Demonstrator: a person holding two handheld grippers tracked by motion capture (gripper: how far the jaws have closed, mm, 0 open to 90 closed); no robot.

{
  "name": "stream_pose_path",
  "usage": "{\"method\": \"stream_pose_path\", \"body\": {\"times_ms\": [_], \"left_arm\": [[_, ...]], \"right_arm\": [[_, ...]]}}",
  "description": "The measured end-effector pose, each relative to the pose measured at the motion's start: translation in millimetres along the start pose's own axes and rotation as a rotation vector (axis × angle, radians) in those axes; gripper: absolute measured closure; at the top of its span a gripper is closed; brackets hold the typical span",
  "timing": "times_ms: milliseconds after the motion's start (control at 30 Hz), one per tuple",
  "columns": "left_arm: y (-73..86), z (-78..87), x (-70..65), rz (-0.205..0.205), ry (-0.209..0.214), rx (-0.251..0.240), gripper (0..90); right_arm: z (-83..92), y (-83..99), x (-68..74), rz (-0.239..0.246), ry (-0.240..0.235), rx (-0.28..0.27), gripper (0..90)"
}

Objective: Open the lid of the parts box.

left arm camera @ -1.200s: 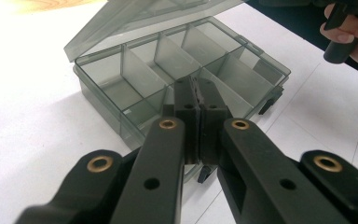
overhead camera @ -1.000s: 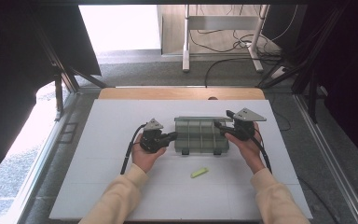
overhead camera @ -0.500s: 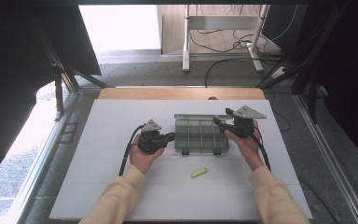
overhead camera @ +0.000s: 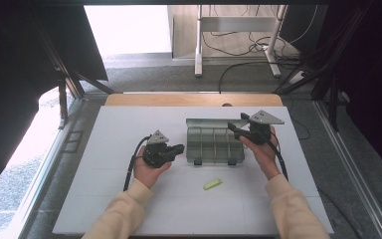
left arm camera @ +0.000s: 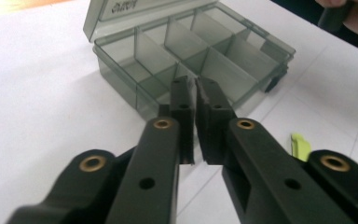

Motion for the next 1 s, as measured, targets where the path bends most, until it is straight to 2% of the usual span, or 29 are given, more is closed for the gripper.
{"method": "stream_pose_path", "body": {"times_ms": [67,167,233,300,433,667,1000], "left_arm": [[3.1,1.6,1.1,0.014,0.018,0.01,77.6],[7.3,2.7,0.2,0.007,0.024,0.03,70.4],[10.1,3.2,-1.3,0.0,0.024,0.039,59.8],[12.6,4.2,-1.1,-0.015,-0.008,0.046,48.9],[18.6,6.8,1.5,-0.011,-0.037,0.069,37.7],[29.9,13.2,5.9,0.006,-0.046,0.087,33.9],[39.3,20.7,4.2,-0.004,-0.039,0.09,32.7]], "right_arm": [[-0.6,-0.5,-0.4,-0.004,0.0,-0.003,34.3],[-1.0,-0.8,-0.9,-0.005,0.002,-0.005,34.4],[-1.3,-0.9,-1.3,-0.006,0.003,-0.006,34.5],[-1.5,-0.9,-1.8,-0.007,0.005,-0.005,34.5],[-1.6,-1.0,-2.0,-0.007,0.006,-0.005,34.7],[-2.4,-1.5,-4.5,-0.012,0.004,-0.008,35.4],[-4.9,-4.2,-9.2,-0.022,0.009,-0.008,37.1]]}}
Point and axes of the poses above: each handheld gripper's, and its own axes: z roughly backward along the jaws, y roughly out of its underside, x roughly to its left, the point moved 4 cm from there along -z, roughly forward along the jaws, and after that the axes turned 9 degrees about x, right-handed, at the moved point
